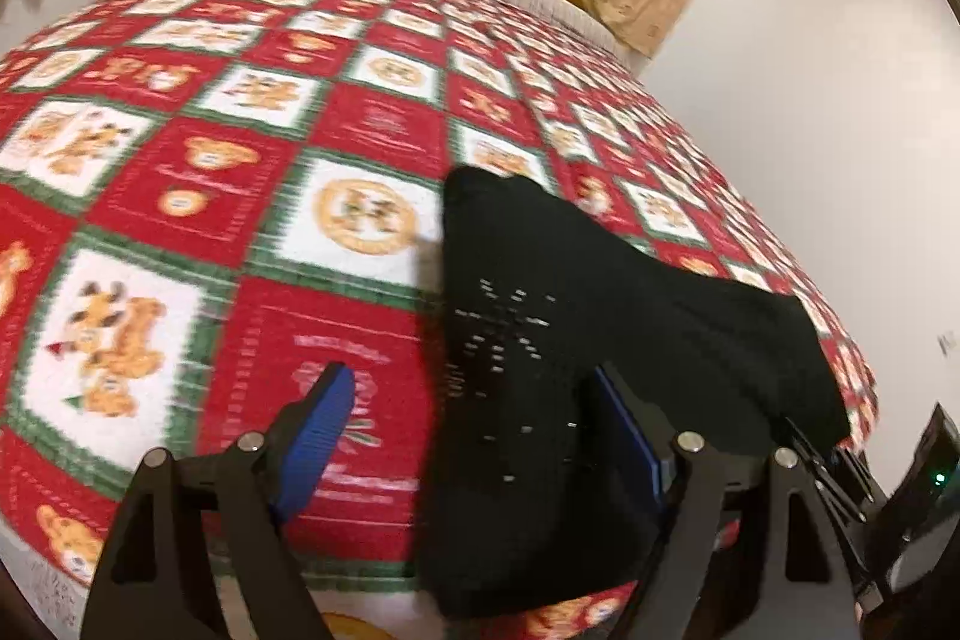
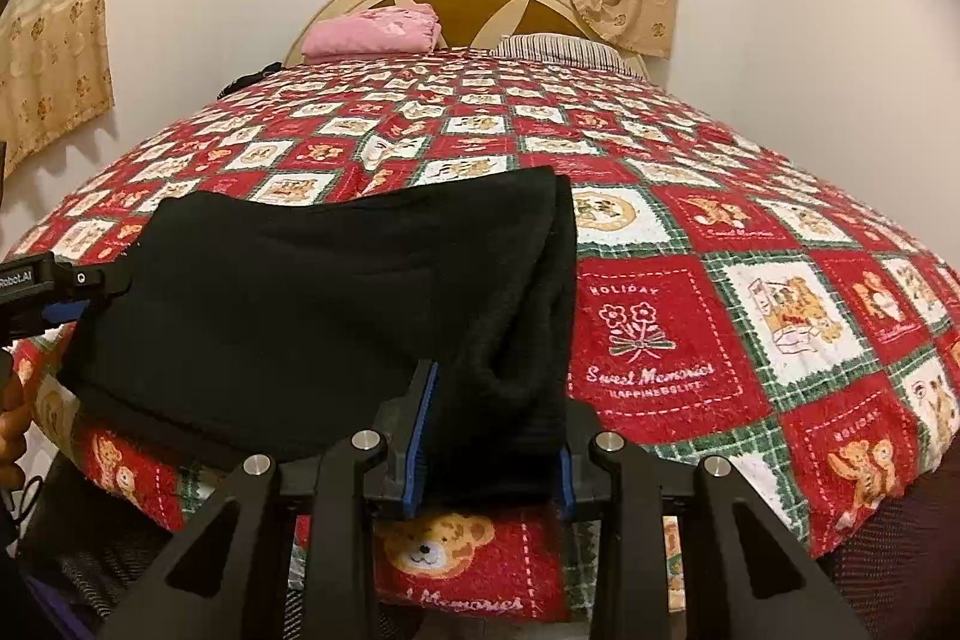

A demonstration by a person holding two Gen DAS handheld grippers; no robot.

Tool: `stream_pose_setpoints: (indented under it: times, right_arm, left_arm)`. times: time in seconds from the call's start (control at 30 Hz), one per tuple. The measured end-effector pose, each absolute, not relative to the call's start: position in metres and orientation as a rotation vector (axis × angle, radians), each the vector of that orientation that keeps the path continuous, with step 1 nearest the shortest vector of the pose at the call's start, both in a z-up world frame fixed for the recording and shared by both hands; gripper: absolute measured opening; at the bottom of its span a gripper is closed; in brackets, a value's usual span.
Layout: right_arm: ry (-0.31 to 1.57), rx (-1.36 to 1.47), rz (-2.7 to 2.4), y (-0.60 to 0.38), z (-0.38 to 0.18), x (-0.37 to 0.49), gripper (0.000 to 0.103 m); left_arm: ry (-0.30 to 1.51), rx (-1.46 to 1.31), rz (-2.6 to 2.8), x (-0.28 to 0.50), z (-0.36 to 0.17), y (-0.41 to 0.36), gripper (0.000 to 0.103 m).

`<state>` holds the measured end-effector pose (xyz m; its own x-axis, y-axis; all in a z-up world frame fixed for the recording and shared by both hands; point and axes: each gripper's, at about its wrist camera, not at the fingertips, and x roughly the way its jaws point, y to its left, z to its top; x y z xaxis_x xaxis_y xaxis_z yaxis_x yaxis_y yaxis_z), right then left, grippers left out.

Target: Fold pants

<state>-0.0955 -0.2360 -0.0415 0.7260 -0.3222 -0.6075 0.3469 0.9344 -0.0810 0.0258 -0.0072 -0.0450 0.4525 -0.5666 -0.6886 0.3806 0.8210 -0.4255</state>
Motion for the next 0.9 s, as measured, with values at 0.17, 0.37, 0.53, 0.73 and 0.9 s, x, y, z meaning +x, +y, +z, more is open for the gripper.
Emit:
stream_pose_setpoints:
  times: [0.17,0.37,0.53,0.73,0.9]
  right_arm:
    - [0.666,0.080,-0.415,-0.254,-0.042,-0.101,0.034]
    - [0.663,0.076,-0.416,-0.253,-0.043,-0.100,0.034]
    - [0.664,0.108,-0.398,-0.257,-0.043,-0.101,0.034]
    - [0.658,0.092,-0.389,-0.252,-0.044,-0.101,0.034]
    - [0.655,0.074,-0.391,-0.248,-0.045,-0.102,0.034]
  left_arm:
    - [0.924,-0.237,-0.631,0.030,-0.050,-0.010,0.090]
    - [0.942,-0.216,-0.699,0.023,-0.047,-0.032,0.065]
    - [1.031,-0.359,-0.753,0.032,-0.056,-0.020,0.029]
    - [1.069,-0.522,-0.739,0.038,-0.057,-0.003,0.020]
    - [0.920,-0.413,-0.693,0.023,-0.026,-0.005,0.018]
